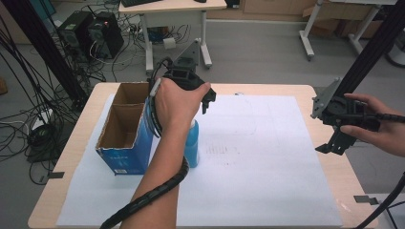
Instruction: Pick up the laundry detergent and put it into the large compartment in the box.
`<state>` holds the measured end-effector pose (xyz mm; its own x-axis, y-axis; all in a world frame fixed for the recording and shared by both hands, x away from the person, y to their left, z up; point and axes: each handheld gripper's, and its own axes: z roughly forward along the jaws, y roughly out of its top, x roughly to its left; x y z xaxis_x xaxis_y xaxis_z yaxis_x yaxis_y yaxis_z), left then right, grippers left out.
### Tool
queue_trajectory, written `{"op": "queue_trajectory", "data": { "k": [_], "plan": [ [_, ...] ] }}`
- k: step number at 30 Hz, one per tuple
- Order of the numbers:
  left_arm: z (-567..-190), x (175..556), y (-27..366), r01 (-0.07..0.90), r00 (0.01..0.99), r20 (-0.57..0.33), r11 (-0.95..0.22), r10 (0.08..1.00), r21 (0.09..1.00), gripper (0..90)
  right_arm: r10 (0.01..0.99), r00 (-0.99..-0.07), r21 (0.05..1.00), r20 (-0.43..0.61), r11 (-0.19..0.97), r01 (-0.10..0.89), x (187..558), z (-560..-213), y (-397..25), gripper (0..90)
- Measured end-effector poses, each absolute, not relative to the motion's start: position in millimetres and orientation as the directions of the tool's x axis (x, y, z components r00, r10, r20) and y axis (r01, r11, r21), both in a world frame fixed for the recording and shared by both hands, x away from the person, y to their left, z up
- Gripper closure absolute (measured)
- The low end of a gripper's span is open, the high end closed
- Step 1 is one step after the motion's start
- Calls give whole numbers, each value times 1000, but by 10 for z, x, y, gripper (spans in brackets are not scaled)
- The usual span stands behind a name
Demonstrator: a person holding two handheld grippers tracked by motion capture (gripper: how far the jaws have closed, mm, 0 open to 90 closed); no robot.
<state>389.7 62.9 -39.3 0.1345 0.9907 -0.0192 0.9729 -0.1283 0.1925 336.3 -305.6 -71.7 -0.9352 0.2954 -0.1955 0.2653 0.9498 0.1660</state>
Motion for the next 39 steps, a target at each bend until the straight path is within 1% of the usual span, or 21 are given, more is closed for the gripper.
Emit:
{"op": "queue_trajectory", "data": {
  "k": [5, 14, 20, 28, 39],
  "plan": [
    [-491, 3923, 609, 976, 119, -25, -112, 993, 184, 61, 292, -937, 157, -194, 951, 264, 3355, -719, -3034, 35],
    [-694, 3988, 520, 983, 98, 6, -98, 995, 154, 64, 293, -936, 160, -194, 951, 264, 3350, -709, -3048, 35],
    [-814, 4018, 530, 987, 73, 5, -73, 997, 140, 64, 291, -937, 162, -193, 951, 262, 3356, -732, -3049, 35],
    [-939, 4062, 527, 990, 76, 1, -75, 997, 118, 64, 291, -937, 176, -193, 950, 259, 3346, -734, -3083, 35],
    [-1123, 4114, 512, 993, 71, -3, -70, 997, 98, 68, 291, -938, 171, -188, 950, 261, 3360, -759, -3088, 35]
  ]
}}
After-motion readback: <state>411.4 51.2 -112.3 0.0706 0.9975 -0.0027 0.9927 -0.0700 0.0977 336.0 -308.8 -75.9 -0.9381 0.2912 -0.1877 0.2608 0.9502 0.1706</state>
